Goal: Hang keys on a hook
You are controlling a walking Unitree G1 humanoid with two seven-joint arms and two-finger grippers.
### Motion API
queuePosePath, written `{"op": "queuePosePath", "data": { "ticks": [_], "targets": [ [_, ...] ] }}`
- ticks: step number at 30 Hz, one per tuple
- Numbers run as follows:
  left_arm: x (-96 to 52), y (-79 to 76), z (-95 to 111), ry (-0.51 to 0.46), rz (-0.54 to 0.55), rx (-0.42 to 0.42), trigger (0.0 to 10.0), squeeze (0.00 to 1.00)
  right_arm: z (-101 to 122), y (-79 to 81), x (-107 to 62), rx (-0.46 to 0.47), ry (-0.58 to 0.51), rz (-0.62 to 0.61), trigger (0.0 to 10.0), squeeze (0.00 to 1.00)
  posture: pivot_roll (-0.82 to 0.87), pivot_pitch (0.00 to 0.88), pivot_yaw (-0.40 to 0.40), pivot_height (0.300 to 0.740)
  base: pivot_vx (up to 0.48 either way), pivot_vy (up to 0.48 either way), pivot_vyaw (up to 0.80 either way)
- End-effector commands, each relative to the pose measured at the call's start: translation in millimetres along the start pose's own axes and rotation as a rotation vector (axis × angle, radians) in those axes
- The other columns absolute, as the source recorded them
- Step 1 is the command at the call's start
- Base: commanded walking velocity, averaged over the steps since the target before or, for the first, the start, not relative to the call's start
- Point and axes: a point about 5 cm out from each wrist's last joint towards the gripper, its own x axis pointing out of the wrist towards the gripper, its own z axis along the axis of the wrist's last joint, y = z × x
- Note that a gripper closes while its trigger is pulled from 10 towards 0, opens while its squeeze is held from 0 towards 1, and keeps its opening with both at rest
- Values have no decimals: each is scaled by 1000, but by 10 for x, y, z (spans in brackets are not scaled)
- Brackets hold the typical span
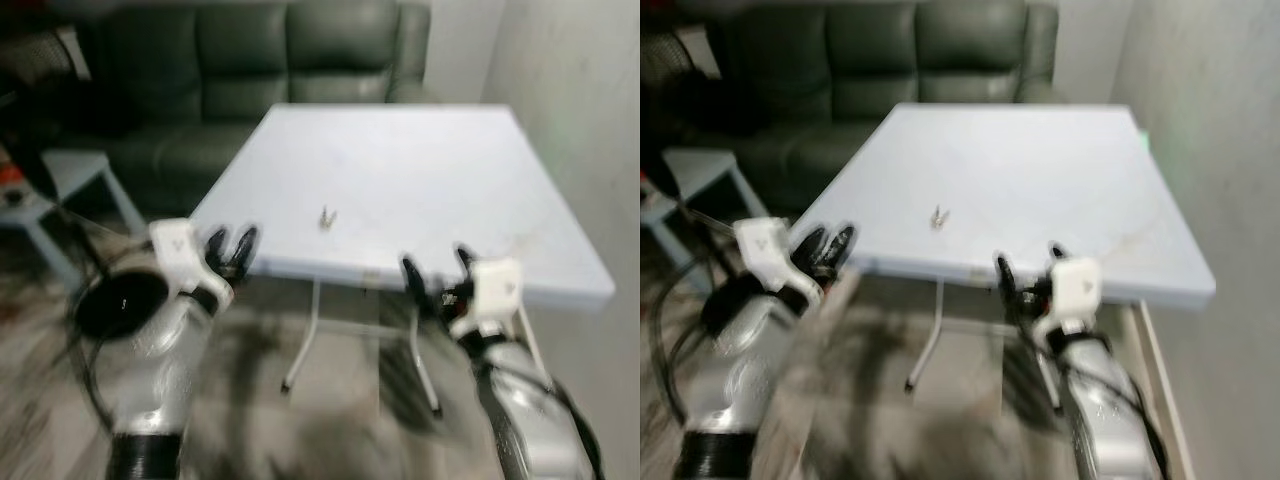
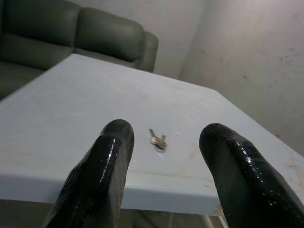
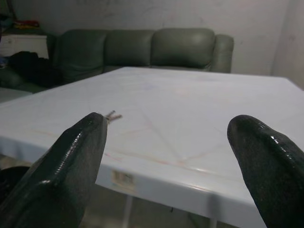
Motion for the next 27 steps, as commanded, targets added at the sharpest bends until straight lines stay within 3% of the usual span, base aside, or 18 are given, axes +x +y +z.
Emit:
{"op": "queuePosePath", "data": {
  "ticks": [1,27],
  "targets": [
    [-40,113,55,-11,48,21,10000,0,50,114,48,13,-23,32,10000,0,101,0,55,740,0,0,0],
    [-41,103,25,4,45,22,10000,0,48,90,22,12,-17,16,10000,0,95,0,60,740,0,0,0]
  ]
}}
